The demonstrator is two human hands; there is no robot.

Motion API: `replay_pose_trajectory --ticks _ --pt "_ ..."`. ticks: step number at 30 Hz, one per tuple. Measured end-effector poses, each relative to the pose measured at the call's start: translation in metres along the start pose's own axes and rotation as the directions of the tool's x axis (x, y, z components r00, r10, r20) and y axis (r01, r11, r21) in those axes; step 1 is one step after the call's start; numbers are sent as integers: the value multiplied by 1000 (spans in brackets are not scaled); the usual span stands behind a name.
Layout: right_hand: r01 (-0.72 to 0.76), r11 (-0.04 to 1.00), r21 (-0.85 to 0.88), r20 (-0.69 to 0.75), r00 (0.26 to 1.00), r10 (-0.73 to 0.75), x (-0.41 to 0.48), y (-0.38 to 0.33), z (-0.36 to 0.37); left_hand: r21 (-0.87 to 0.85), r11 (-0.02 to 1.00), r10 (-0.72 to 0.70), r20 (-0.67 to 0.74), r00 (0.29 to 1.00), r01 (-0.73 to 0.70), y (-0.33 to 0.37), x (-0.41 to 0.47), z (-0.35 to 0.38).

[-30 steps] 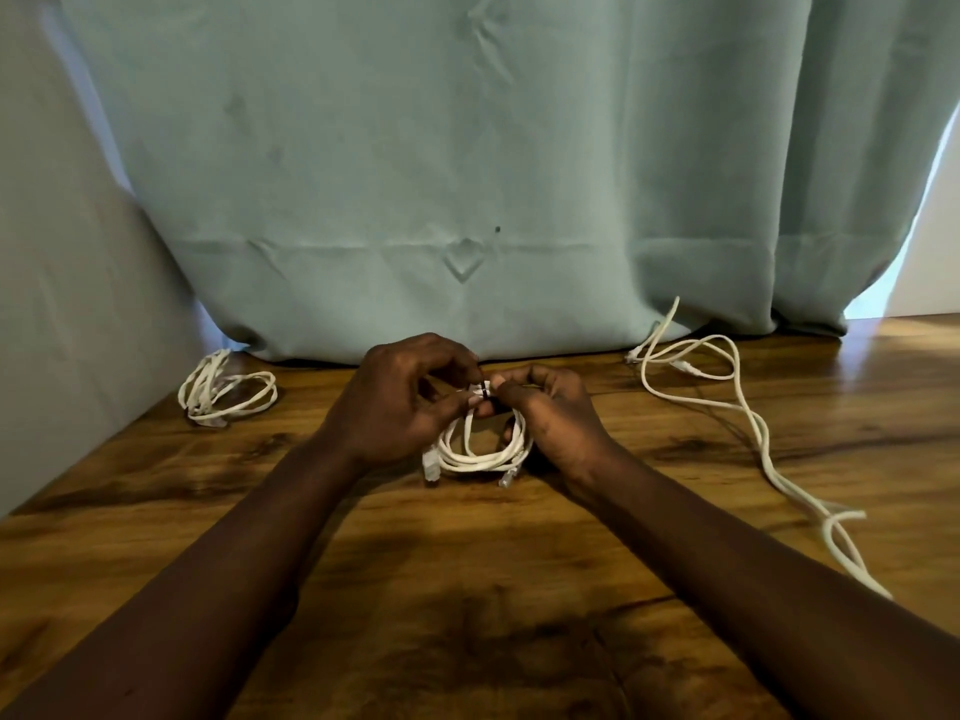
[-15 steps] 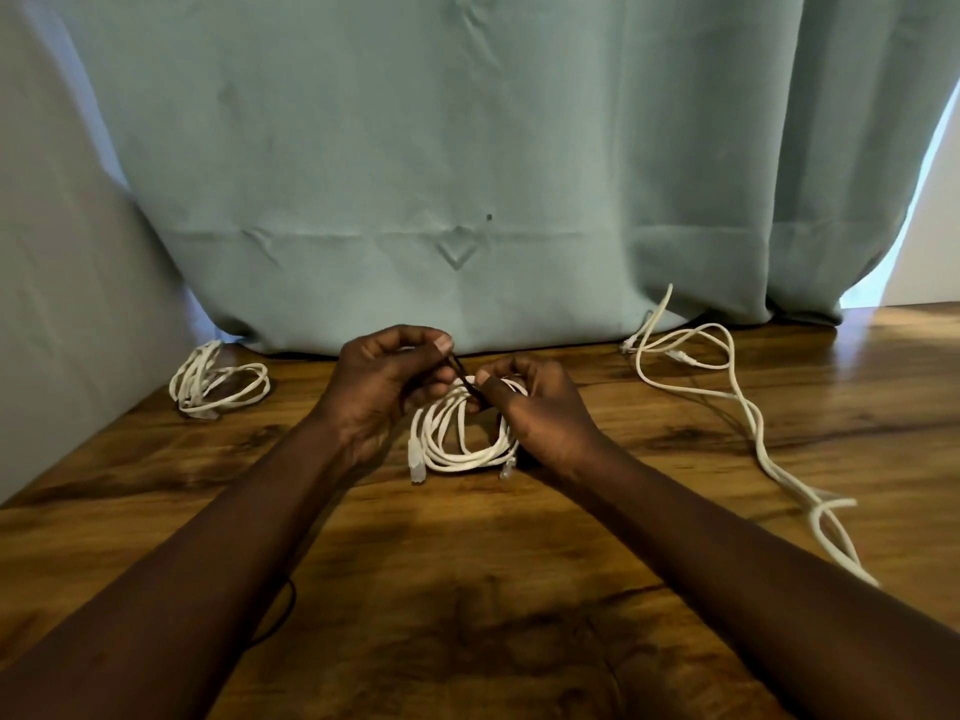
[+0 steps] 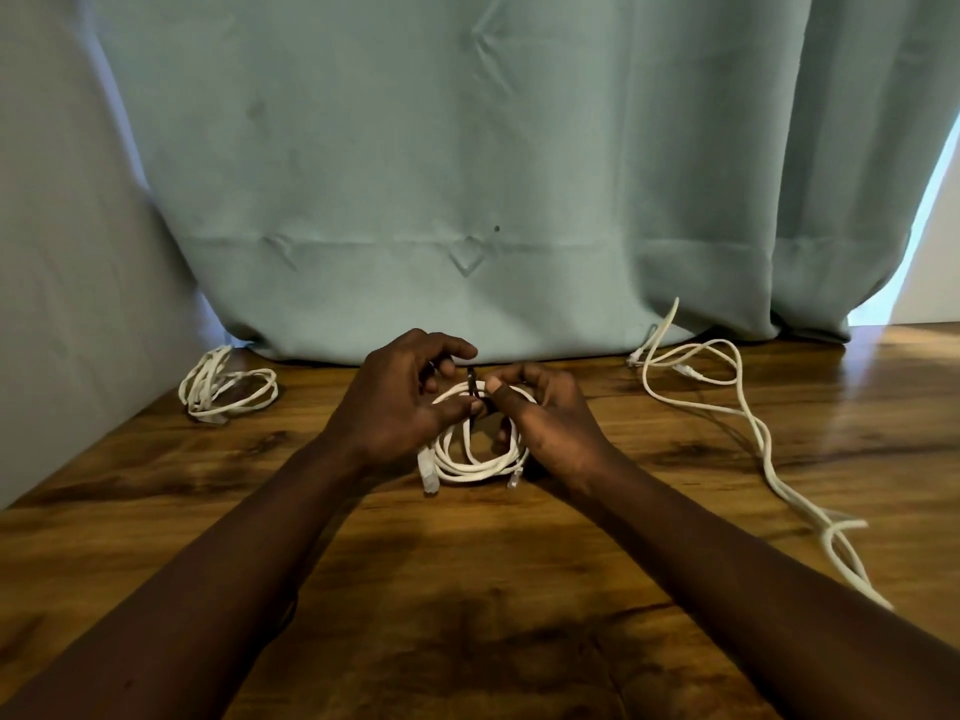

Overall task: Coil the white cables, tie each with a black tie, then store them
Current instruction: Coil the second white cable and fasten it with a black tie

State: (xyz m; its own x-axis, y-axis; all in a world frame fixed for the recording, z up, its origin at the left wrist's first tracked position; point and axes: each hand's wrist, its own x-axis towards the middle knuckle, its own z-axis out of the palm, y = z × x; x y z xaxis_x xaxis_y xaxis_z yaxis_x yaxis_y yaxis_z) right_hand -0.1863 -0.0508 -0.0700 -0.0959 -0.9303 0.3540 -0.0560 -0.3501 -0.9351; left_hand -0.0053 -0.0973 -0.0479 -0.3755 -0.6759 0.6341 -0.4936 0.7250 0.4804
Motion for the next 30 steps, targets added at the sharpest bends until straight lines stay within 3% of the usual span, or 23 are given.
replay_pose_trajectory --ticks 4,7,10,15,18,23,30 --pt "1 1000 8 6 1000 -1 1 -2 0 -2 990 -138 88 987 139 3 0 -1" --pt "-14 999 36 -1 1000 14 2 0 1 -159 960 -208 140 968 230 6 -3 5" --pt "12 1000 4 3 1000 -12 2 1 1 -193 956 -196 145 970 222 8 -6 9" --pt "31 999 28 28 999 -32 -2 -3 4 -74 992 -98 106 990 106 14 -5 9" --pt "18 998 53 37 999 -20 -3 -5 4 -132 981 -127 106 986 140 12 -5 13" --pt "1 995 99 63 998 -7 -4 -8 4 -427 858 -244 151 958 285 12 -7 18" --pt "2 998 63 18 1000 -3 -2 -8 2 -631 649 -355 245 902 426 12 -5 14"
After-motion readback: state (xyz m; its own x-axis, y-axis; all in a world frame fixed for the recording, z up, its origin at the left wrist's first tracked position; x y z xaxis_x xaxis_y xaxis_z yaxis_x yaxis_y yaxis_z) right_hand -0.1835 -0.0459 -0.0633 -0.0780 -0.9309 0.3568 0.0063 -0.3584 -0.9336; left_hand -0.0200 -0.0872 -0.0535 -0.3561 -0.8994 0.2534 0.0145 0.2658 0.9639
